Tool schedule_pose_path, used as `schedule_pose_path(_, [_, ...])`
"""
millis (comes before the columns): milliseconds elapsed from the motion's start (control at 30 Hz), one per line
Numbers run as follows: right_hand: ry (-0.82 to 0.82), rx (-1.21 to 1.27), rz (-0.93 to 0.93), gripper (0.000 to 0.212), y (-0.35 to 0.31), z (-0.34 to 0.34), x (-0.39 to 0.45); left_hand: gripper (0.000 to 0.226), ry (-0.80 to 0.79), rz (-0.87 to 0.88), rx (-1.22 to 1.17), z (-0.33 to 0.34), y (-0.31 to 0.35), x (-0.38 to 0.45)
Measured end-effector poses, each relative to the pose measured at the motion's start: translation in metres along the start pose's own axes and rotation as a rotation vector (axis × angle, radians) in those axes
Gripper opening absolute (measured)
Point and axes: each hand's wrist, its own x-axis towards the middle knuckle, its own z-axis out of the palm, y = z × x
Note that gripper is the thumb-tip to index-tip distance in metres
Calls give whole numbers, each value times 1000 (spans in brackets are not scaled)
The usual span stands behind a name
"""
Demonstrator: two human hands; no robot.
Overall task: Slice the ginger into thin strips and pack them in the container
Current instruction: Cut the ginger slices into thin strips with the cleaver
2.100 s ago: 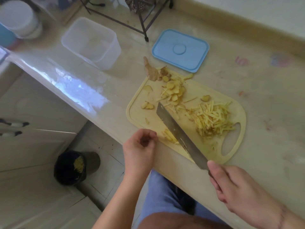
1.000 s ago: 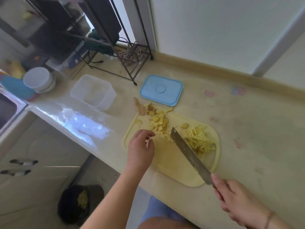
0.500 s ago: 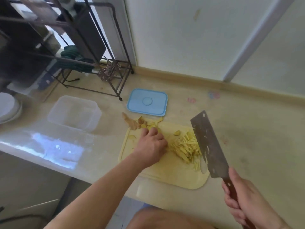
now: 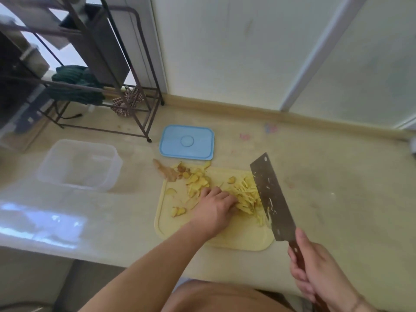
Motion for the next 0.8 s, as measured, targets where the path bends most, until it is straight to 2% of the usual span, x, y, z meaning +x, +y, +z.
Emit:
schedule_pose_path(133, [30, 8, -6, 66, 3, 0, -2, 22, -60, -46, -3, -5, -3, 10])
schedule_pose_path(233, [45, 13, -3, 74, 4, -2, -5, 36, -92, -74, -64, -9, -3, 21])
schedule_pose_path(333, [39, 6, -3, 68, 5, -4, -8, 16, -100, -152, -234, -19, -1, 31])
schedule_pose_path(367, [35, 2, -4, 66, 5, -4, -8, 15, -97, -177, -269, -23, 0, 34])
schedule_pose_path(467, [32, -2, -4, 64, 7, -5, -10, 43, -170, -119, -280, -33, -3, 39])
schedule_pose_path(567, [29, -11, -2, 63, 7, -6, -11, 59, -176, -8, -214, -40, -20, 31])
schedule_pose_path(700, [25, -38, 7, 63, 8, -5, -12, 24, -42, 61, 10, -35, -49, 8])
schedule_pose_path(800, [35, -49, 16, 62, 6, -5, -11, 33, -108, 72, 183, -32, -52, -5])
